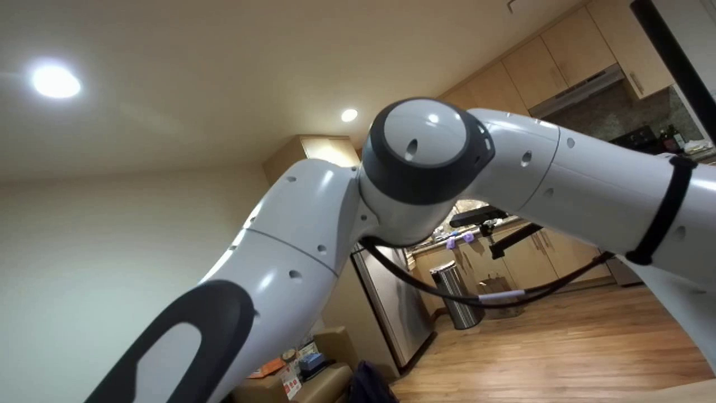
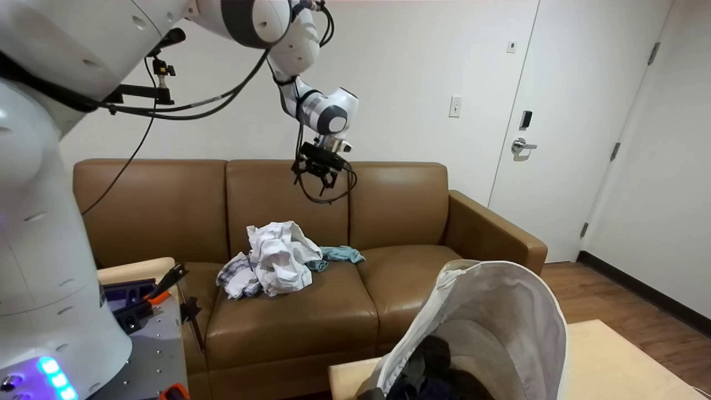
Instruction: Put the white short in the bag on the couch
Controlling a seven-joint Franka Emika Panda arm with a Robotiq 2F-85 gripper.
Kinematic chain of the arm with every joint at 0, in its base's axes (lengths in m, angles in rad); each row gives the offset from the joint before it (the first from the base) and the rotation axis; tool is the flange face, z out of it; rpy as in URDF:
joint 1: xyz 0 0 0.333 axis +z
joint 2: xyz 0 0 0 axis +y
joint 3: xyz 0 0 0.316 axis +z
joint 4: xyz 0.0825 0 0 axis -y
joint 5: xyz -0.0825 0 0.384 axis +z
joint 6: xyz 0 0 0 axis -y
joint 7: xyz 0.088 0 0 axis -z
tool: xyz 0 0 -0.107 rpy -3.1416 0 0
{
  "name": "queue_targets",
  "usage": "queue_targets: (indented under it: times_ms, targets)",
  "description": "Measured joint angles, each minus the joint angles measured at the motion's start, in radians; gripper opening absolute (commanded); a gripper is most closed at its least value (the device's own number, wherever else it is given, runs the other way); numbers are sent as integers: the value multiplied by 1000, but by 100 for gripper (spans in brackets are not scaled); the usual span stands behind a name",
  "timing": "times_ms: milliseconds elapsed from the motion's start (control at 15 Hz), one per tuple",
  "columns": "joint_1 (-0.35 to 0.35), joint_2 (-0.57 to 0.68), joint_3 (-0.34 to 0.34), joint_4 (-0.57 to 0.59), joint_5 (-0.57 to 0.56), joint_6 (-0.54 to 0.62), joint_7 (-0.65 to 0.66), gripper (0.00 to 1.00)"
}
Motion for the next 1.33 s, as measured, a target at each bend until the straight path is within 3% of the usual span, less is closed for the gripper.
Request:
queue_targets:
  times_ms: [400, 600, 800, 1000, 1333]
  targets:
    - [-49, -276, -15, -296, 160, 272, 44, 100]
    - [-51, -378, -29, -394, 175, 296, 62, 100]
    - [-36, -389, -48, -406, 145, 297, 89, 100]
    - [31, -397, -157, -374, -5, 240, 277, 100]
    - [27, -536, -300, -347, -100, -21, 444, 100]
